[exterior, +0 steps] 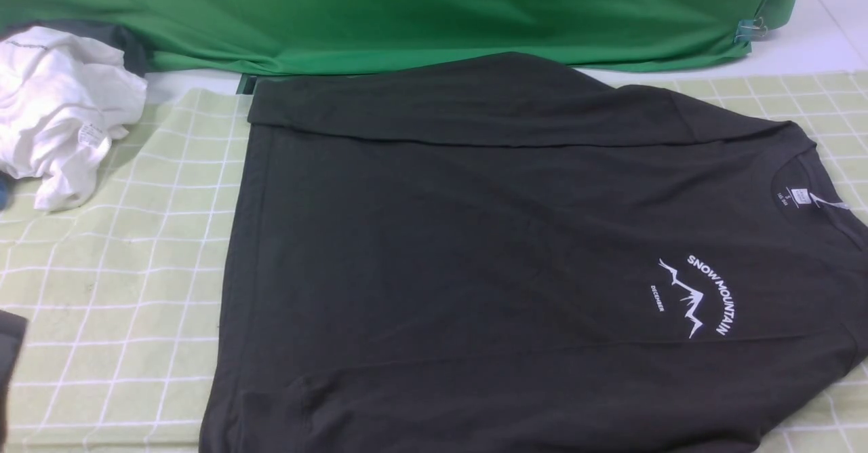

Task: Fold a long-sleeved shirt over a green coffee tablecloth.
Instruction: 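Grasp the left edge of the dark T-shirt lying flat on the table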

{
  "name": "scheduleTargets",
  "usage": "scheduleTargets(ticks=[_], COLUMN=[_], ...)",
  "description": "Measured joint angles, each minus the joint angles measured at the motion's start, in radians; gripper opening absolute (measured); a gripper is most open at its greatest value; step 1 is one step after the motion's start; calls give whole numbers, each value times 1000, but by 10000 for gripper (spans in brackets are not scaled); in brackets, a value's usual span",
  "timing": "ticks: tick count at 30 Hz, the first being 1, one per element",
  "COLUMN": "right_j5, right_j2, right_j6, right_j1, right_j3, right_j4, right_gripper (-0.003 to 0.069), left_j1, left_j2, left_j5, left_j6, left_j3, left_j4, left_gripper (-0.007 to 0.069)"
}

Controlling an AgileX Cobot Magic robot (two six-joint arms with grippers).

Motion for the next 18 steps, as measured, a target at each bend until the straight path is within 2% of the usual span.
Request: scheduleTargets(ticks=[4,8,12,14,15,18], right_j5=[0,90,330,497,646,787], right_j2=[0,58,221,340,426,522], right_j6=[-104,-248,-377,-450,-497,-548], right_j1=[2,25,44,50,53,57], right_j3=[-30,-185,-426,-566,-661,-735], right_j4=[-1,-1,-1,-1,-1,0], right_gripper=[44,0,-5,-5,-5,-3], left_j1=[0,0,0,0,0,0], left_j2=[-1,83,319,446,572,707], left_j5=[69,215,512,709,852,1003], left_j6=[-26,48,188,271,349,419], left_j3=[-108,-418,-720,-833,-887,-905], left_j4=[7,125,165,152,136,119], left_gripper=[35,35,35,35,35,36])
